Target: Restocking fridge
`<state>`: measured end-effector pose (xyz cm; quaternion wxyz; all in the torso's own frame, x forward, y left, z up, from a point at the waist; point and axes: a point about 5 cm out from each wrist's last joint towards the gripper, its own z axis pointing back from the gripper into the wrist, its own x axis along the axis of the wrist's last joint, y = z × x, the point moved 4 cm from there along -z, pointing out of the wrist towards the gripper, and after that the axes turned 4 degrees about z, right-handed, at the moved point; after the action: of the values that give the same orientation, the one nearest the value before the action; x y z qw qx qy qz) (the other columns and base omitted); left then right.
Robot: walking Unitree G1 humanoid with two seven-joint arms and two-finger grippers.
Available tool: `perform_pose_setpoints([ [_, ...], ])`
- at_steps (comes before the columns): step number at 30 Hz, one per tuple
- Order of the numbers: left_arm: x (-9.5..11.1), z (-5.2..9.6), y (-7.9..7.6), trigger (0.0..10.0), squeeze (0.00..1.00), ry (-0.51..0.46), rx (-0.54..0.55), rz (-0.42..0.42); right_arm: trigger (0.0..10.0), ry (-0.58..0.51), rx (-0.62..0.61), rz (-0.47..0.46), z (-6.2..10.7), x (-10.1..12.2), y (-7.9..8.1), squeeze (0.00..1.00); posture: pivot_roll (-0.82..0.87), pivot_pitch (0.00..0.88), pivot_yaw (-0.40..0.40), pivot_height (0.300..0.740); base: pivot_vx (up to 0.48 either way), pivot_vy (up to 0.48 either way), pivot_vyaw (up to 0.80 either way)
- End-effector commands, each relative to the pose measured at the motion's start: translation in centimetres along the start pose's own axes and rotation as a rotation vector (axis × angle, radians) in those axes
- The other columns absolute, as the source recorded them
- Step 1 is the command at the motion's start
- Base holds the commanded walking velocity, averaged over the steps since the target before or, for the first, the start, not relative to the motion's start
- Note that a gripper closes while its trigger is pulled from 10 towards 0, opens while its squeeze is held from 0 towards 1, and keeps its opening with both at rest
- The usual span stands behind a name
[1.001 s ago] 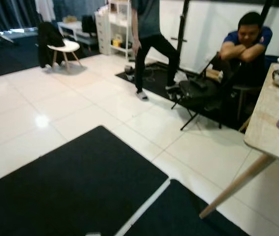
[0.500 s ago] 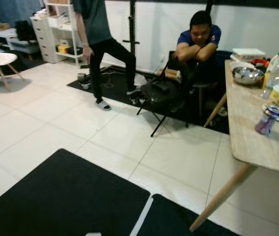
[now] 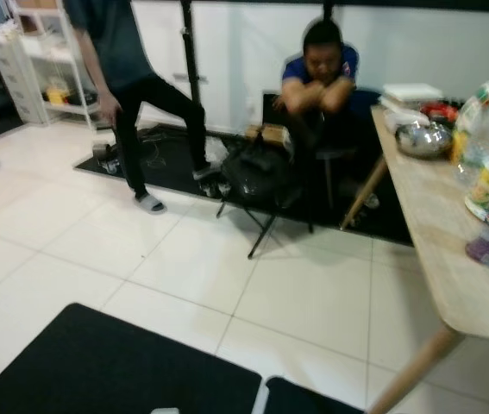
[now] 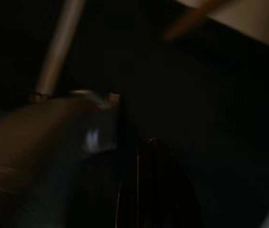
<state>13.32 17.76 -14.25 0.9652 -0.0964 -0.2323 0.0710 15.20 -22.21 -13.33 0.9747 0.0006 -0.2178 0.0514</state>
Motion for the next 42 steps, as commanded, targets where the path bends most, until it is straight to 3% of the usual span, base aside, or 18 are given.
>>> perform_pose_setpoints([
  [1, 0.15, -0.13, -0.35, 10.0, 0.0, 0.0, -0.007, -0.004, 10.0, 0.012, -0.018, 0.004, 0.21, -0.41, -0.81, 0.0, -0.07, 0.0, 0.009, 0.74, 0.416, 0.0, 0.0],
  [22, 0.14, -0.13, -0.33, 10.0, 0.0, 0.002, -0.007, -0.007, 10.0, 0.011, -0.015, -0.005, 0.18, -0.4, -0.68, 0.0, -0.07, 0.0, 0.011, 0.74, 0.417, 0.0, 0.0],
  [42, 0.15, -0.14, -0.33, 10.0, 0.0, 0.004, -0.006, -0.011, 10.0, 0.033, -0.01, -0.006, 0.15, -0.72, -0.48, 0.0, -0.07, 0.0, 0.013, 0.74, 0.408, 0.0, -0.78],
])
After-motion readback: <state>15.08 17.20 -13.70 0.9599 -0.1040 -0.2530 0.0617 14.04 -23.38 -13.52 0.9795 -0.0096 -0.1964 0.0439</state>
